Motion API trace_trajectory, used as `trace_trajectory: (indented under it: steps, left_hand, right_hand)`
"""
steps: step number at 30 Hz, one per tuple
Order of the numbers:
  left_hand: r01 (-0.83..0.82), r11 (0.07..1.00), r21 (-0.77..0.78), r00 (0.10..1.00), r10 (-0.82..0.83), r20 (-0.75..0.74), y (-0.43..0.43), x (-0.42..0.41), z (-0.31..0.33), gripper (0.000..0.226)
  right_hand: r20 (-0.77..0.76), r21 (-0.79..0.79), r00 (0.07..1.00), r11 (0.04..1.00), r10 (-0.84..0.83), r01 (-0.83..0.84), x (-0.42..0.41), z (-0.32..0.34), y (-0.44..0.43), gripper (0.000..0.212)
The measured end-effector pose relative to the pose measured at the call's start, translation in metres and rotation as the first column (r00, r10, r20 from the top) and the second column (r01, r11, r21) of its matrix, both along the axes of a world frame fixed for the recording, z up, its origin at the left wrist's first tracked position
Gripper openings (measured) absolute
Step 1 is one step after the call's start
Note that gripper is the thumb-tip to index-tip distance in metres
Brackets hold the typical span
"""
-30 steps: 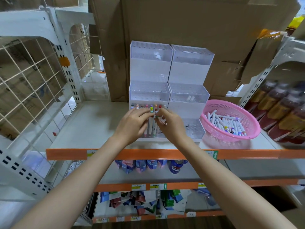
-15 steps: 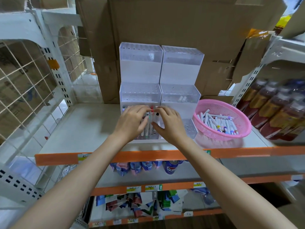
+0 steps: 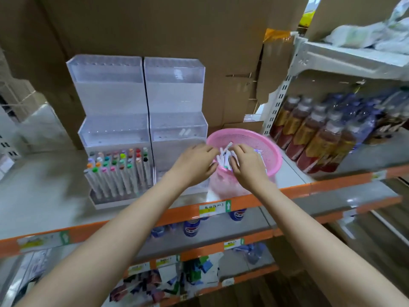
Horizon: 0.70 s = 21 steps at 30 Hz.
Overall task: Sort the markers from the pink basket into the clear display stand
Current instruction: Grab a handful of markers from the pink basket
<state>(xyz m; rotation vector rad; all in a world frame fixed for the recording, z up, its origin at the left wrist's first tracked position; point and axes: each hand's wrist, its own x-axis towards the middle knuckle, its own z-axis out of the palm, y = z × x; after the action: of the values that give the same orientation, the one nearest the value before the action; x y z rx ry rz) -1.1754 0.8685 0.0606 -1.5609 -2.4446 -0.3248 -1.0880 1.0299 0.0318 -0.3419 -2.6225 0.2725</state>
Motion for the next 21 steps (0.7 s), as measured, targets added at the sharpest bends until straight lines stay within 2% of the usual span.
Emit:
trace_trajectory:
  steps: [4, 6, 9, 12, 14, 17, 21]
  left_hand:
    - [0.008, 0.999, -0.046, 0.994, -0.003, 0.106, 0.052, 0.001, -0.009, 0.032]
    - [-0.023, 0.996, -0.081, 0.983, 0.037, 0.181, 0.075, -0.003, -0.015, 0.024]
    - [-0.095, 0.967, -0.236, 0.971, 0.143, 0.193, 0.102, -0.011, -0.023, 0.019]
    - [-0.135, 0.912, -0.387, 0.957, 0.222, 0.189, 0.115, -0.019, -0.031, 0.025]
    - [-0.149, 0.909, -0.389, 0.955, 0.234, 0.181, 0.122, -0.026, -0.037, 0.025]
    - [-0.175, 0.925, -0.337, 0.941, 0.258, 0.219, 0.131, -0.032, -0.042, 0.014]
    - [-0.234, 0.943, -0.235, 0.908, 0.298, 0.295, 0.138, -0.034, -0.046, 0.011]
  right_hand:
    - [0.153, -0.022, 0.983, 0.994, -0.1, 0.105, 0.009, -0.007, 0.046, 0.023]
    - [0.232, -0.019, 0.965, 0.991, -0.123, 0.13, 0.009, -0.011, 0.062, 0.028]
    - [0.33, -0.048, 0.936, 0.988, -0.123, 0.146, 0.002, -0.014, 0.075, 0.032]
    - [0.429, -0.048, 0.901, 0.994, -0.071, 0.101, -0.008, -0.014, 0.08, 0.036]
    - [0.477, -0.044, 0.879, 0.997, -0.03, 0.058, -0.016, -0.014, 0.083, 0.04]
    - [0.489, -0.047, 0.872, 0.999, 0.026, -0.003, -0.028, -0.019, 0.088, 0.033]
    - [0.47, 0.017, 0.883, 1.0, -0.007, -0.001, -0.04, -0.02, 0.093, 0.025]
